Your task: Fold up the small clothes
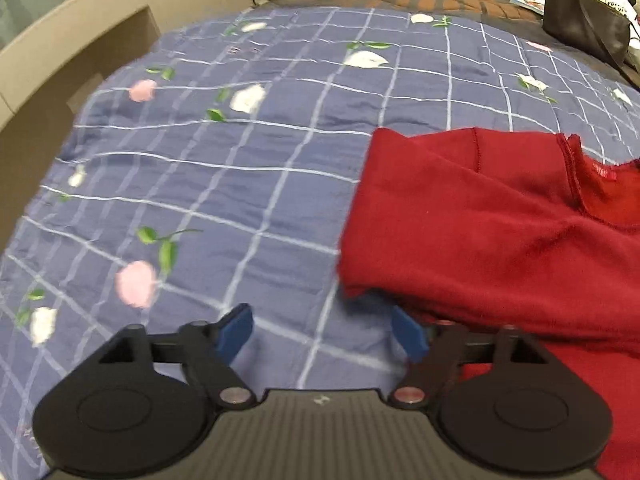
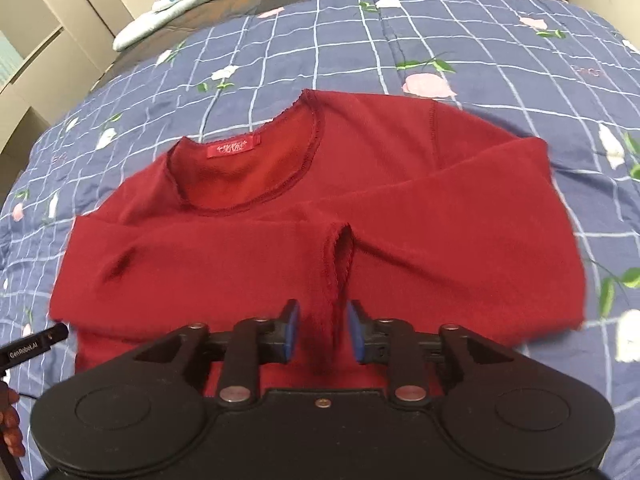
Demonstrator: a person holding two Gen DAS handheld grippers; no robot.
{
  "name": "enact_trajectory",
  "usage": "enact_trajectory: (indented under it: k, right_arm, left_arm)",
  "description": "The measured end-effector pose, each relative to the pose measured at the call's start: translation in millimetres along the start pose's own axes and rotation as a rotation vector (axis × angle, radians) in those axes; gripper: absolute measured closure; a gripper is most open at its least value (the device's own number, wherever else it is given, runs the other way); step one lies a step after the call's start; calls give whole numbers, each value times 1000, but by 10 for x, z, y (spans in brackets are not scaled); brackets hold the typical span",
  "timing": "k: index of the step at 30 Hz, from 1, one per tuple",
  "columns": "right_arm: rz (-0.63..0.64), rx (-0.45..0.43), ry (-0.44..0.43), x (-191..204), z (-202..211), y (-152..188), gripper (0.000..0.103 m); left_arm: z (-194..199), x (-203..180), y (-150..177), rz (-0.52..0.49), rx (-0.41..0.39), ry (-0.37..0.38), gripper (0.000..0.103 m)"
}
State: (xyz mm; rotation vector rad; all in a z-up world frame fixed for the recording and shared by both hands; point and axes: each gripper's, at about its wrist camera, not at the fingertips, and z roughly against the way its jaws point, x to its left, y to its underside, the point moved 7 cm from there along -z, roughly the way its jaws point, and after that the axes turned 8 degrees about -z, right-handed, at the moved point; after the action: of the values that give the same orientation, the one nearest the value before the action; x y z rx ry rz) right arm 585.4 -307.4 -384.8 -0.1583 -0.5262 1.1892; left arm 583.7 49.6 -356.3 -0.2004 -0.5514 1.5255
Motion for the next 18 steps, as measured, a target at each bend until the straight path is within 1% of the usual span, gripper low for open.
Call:
enact_trajectory:
  k: [1,2,3,4,5,7,10,11,13,18]
  right_arm:
    - [7,1,-3,-29,63,57,61]
    - [13,3,-7,-45,116,109,59]
    - [23,5,-10,-75,183,183,52]
    - [37,9,-12,-108,251,266,45]
    - [50,14,-12,-135,310,345,42]
    - [77,30,-8,-206,434,528,32]
    - [99,64,-6,-339,615,787,25]
    - [98,77,-4,-386,673,864,24]
    - [90,94,7,-467,781,975,17]
    - [96,103,18,-525,1020,1189,4]
  left_arm:
    - [59,25,67,1,12,-14,18]
    - [100,39,104,6,26,-26,16]
    - [162,61,185,16,42,-40,15]
    - [226,80,253,26,54,-53,11]
    - [295,93,327,36,63,-66,7]
    - [468,112,486,46,77,-94,4]
    - [709,103,707,45,116,-133,1]
    - [806,94,799,49,131,-137,1]
    - [995,58,954,49,152,-120,1]
    - [1380,-26,1260,38,181,-80,1]
